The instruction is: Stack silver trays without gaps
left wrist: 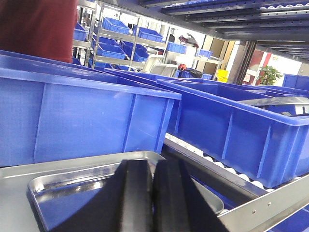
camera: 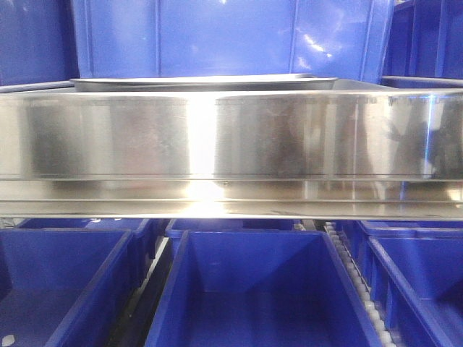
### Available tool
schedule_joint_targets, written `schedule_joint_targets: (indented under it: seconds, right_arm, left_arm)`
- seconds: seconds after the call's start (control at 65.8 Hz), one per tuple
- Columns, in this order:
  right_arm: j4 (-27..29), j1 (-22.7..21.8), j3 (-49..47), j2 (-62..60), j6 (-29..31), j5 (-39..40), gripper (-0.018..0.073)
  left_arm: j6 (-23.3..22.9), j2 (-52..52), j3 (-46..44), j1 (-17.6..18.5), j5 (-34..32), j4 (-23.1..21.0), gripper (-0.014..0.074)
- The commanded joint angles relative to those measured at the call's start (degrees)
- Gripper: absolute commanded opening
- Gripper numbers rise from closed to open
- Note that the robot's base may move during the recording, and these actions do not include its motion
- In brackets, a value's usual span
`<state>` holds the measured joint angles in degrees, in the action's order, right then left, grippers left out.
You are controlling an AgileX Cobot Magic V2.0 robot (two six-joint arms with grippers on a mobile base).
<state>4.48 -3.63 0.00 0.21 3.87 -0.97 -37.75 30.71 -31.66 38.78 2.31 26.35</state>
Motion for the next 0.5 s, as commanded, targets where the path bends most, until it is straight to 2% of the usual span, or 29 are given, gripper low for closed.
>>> schedule_joint_targets:
  seconds: [0.0, 0.304, 0.395, 0.487]
  right_arm:
    - [-0.49, -0.16, 0.00, -0.21, -0.16, 1.41, -0.0079]
    - [-0.49, -0.16, 0.00, -0.21, -0.16, 1.41, -0.0079]
    - [-0.49, -0.16, 0.00, -0.21, -0.16, 1.41, -0.0079]
    - [-0.49, -0.16, 0.00, -0.21, -0.16, 1.41, -0.0079]
  left_arm:
    - [0.11, -0.15, 0.10, 0.44, -0.84, 0.33, -0.0010]
    - [0.26, -0.13, 0.10, 0.44, -0.68, 0.74, -0.0010]
    - [3.02, -1.12, 0.10, -0.75, 0.21, 6.40, -0.0010]
    - [5.93, -2.82, 0.10, -3.32, 5.24, 4.93, -0.0010]
